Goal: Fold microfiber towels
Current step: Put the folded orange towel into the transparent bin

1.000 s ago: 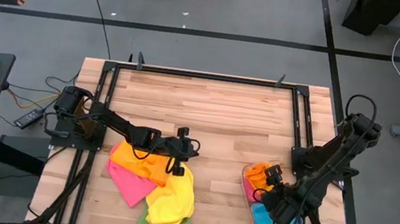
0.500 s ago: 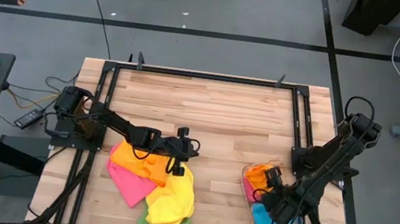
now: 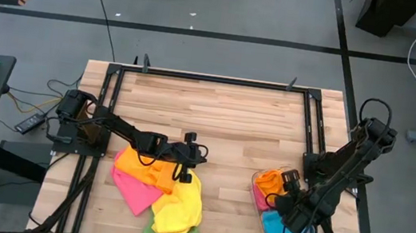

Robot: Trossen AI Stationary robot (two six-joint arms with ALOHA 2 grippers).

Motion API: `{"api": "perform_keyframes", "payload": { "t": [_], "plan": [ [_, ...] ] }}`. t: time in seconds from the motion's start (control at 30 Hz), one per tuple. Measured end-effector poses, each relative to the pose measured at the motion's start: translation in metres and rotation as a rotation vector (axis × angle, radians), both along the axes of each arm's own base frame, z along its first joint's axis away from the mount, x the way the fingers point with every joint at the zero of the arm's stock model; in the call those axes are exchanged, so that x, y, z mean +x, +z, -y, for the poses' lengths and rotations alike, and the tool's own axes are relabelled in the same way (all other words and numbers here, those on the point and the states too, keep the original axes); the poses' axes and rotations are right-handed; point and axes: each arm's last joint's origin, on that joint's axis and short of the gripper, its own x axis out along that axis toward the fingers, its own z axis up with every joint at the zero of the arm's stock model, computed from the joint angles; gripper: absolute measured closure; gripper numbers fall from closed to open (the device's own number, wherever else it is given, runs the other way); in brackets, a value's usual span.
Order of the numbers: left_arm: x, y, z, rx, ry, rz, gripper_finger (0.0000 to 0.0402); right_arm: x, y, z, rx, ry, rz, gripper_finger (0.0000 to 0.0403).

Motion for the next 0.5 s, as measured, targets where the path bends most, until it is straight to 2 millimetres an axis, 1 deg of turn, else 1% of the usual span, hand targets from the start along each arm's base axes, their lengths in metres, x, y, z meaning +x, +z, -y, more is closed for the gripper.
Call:
{"api": "perform_keyframes", "payload": {
  "t": [0.1,0.17,0.33,0.4,0.5],
  "plan": [
    [0.000,0.000,0.000,0.000,0.000,0.000,0.0381,-0.001,-0.002,0.002,-0.022,0.010,0.005,0.0207],
    [0.000,0.000,0.000,0.009,-0.006,-0.001,0.0385,0.000,-0.002,0.002,-0.042,0.046,0.022,0.0211],
    [0.000,0.000,0.000,0.037,-0.023,-0.005,0.0388,0.005,-0.001,0.001,-0.123,0.249,0.095,0.0216],
    [0.000,0.000,0.000,0.036,-0.023,-0.005,0.0385,0.007,0.000,0.003,-0.163,0.291,0.116,0.0212],
    [0.000,0.000,0.000,0.035,-0.023,-0.005,0.0379,0.012,0.000,0.007,-0.161,0.298,0.094,0.0197]
  ]
}}
